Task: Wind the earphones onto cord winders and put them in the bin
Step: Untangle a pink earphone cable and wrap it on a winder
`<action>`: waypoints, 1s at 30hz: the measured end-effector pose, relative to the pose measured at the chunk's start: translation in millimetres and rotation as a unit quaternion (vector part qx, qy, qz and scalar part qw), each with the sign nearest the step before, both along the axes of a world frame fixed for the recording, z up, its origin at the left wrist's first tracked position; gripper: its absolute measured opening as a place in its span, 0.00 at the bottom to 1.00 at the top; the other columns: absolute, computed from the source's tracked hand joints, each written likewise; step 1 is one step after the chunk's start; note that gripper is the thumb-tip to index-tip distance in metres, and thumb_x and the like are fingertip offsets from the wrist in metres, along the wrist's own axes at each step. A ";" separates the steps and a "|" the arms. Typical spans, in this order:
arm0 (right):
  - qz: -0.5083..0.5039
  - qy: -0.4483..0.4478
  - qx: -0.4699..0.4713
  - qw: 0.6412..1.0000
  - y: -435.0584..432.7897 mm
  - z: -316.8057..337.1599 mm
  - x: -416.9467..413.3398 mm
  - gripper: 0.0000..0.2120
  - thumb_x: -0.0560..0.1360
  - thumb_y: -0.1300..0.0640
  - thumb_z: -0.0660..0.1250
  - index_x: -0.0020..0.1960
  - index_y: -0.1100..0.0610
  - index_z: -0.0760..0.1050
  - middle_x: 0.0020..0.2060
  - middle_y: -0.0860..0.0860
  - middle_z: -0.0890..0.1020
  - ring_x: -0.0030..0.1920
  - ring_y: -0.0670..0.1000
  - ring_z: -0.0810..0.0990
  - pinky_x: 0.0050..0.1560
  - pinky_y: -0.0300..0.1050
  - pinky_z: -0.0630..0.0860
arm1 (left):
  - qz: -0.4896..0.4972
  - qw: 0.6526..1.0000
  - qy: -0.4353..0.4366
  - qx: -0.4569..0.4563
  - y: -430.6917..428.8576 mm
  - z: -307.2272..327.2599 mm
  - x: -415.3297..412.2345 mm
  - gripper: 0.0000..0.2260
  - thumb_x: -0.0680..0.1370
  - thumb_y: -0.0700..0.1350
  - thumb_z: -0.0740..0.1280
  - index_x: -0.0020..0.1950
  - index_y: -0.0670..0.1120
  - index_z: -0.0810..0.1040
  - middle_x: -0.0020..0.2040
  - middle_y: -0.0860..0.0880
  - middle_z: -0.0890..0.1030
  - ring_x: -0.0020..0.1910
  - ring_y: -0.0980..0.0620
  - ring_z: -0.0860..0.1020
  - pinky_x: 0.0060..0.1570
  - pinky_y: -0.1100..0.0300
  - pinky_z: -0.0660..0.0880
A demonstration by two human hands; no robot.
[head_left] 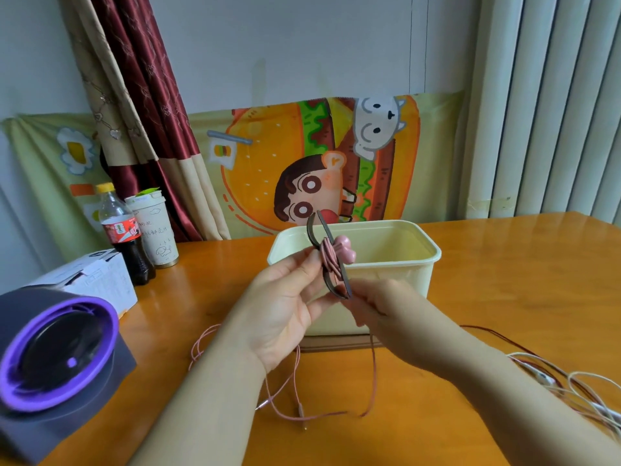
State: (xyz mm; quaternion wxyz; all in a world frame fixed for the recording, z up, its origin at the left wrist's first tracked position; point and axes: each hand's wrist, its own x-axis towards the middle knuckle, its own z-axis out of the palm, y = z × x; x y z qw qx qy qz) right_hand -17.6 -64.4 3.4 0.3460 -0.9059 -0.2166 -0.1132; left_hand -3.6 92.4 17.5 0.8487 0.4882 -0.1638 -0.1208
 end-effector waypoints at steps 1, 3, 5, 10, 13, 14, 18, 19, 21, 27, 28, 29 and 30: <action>0.006 0.009 -0.026 1.000 1.3 -0.6 -0.5 0.10 0.80 0.56 0.60 0.44 0.46 0.74 0.34 0.47 0.78 0.33 0.44 0.74 0.36 0.36 0.70 | 0.007 1.000 0.010 -0.006 0.8 -0.8 1.5 0.15 0.73 0.42 0.63 0.57 0.40 0.80 0.49 0.44 0.85 0.50 0.50 0.83 0.51 0.54 0.81; 0.004 0.023 -0.071 0.997 2.8 -2.0 -2.2 0.10 0.80 0.56 0.61 0.58 0.48 0.77 0.43 0.47 0.82 0.40 0.45 0.77 0.42 0.36 0.72 | 0.020 1.000 0.017 0.011 0.6 -2.7 2.3 0.14 0.75 0.43 0.63 0.56 0.41 0.81 0.48 0.45 0.85 0.50 0.50 0.82 0.52 0.57 0.80; -0.002 0.039 -0.100 0.994 2.9 -0.5 -3.9 0.13 0.80 0.57 0.61 0.62 0.49 0.76 0.46 0.48 0.82 0.43 0.46 0.79 0.46 0.38 0.75 | 0.044 0.998 0.013 0.046 -1.4 -5.8 2.0 0.11 0.79 0.42 0.61 0.54 0.42 0.82 0.45 0.47 0.85 0.50 0.51 0.80 0.53 0.58 0.76; -0.009 0.075 -0.147 0.986 0.4 7.9 -10.2 0.14 0.81 0.57 0.59 0.63 0.48 0.76 0.47 0.47 0.82 0.46 0.47 0.81 0.51 0.42 0.77 | 0.070 0.990 0.003 0.121 -8.0 -11.0 0.3 0.12 0.82 0.43 0.58 0.53 0.47 0.82 0.45 0.52 0.85 0.49 0.57 0.81 0.52 0.57 0.67; -0.023 0.086 -0.165 0.982 -2.1 11.8 -12.2 0.14 0.81 0.56 0.57 0.64 0.47 0.75 0.49 0.46 0.81 0.48 0.46 0.80 0.51 0.39 0.77 | 0.066 0.993 0.019 0.097 -9.6 -11.7 0.9 0.13 0.82 0.43 0.58 0.53 0.46 0.82 0.45 0.50 0.85 0.53 0.53 0.79 0.57 0.55 0.67; -0.025 0.090 -0.171 0.981 -2.8 13.4 -13.7 0.14 0.81 0.55 0.58 0.64 0.47 0.75 0.49 0.46 0.81 0.48 0.46 0.80 0.51 0.39 0.77 | 0.065 0.994 0.020 0.088 -10.6 -11.9 0.7 0.13 0.82 0.42 0.58 0.53 0.45 0.82 0.44 0.49 0.85 0.53 0.53 0.78 0.57 0.55 0.67; -0.010 0.090 -0.190 0.978 -5.0 19.7 -20.7 0.12 0.80 0.54 0.59 0.57 0.48 0.79 0.43 0.46 0.82 0.44 0.47 0.80 0.48 0.43 0.78 | 0.084 0.991 -0.007 0.103 -15.3 -15.1 -1.8 0.12 0.83 0.42 0.57 0.53 0.44 0.81 0.44 0.48 0.85 0.48 0.56 0.81 0.51 0.59 0.73; -0.009 0.088 -0.190 0.978 -5.5 21.4 -22.3 0.11 0.80 0.54 0.59 0.56 0.49 0.80 0.42 0.46 0.82 0.43 0.47 0.80 0.47 0.44 0.78 | 0.092 0.989 -0.018 0.117 -16.3 -16.1 -2.6 0.12 0.83 0.42 0.57 0.53 0.44 0.81 0.45 0.48 0.85 0.48 0.57 0.82 0.49 0.61 0.75; -0.014 0.082 -0.178 0.981 -8.2 25.5 -23.7 0.11 0.80 0.54 0.60 0.54 0.48 0.80 0.40 0.45 0.82 0.42 0.45 0.80 0.45 0.41 0.78 | 0.106 0.982 -0.039 0.152 -17.7 -17.9 -3.4 0.12 0.84 0.41 0.57 0.53 0.44 0.81 0.47 0.48 0.85 0.50 0.57 0.82 0.46 0.63 0.77; -0.057 0.096 -0.138 0.984 -25.9 39.6 -24.7 0.11 0.81 0.55 0.59 0.52 0.46 0.80 0.39 0.43 0.81 0.41 0.43 0.80 0.43 0.36 0.77 | 0.098 0.984 -0.050 0.138 -17.8 -17.1 -2.9 0.13 0.84 0.40 0.56 0.57 0.44 0.80 0.48 0.47 0.85 0.52 0.55 0.82 0.53 0.58 0.78; -0.049 0.102 -0.146 0.983 -26.8 39.6 -25.8 0.11 0.81 0.54 0.59 0.52 0.46 0.80 0.38 0.43 0.81 0.41 0.43 0.80 0.43 0.37 0.77 | 0.090 0.988 -0.035 0.120 -17.8 -17.1 -2.3 0.13 0.84 0.41 0.56 0.57 0.43 0.80 0.48 0.48 0.85 0.51 0.55 0.82 0.52 0.58 0.77; -0.041 0.108 -0.155 0.981 -26.8 39.2 -26.7 0.11 0.80 0.54 0.59 0.52 0.45 0.80 0.37 0.43 0.81 0.40 0.42 0.80 0.42 0.36 0.78 | 0.082 0.991 -0.018 0.099 -18.2 -17.1 -1.7 0.13 0.83 0.41 0.56 0.57 0.43 0.81 0.48 0.48 0.85 0.50 0.55 0.82 0.51 0.58 0.76; -0.034 0.113 -0.163 0.980 -26.2 38.6 -27.2 0.11 0.80 0.54 0.59 0.53 0.45 0.80 0.36 0.42 0.80 0.39 0.40 0.79 0.40 0.34 0.77 | 0.075 0.994 0.000 0.079 -18.4 -17.4 -0.7 0.13 0.83 0.40 0.56 0.56 0.42 0.81 0.47 0.48 0.85 0.49 0.54 0.82 0.51 0.58 0.76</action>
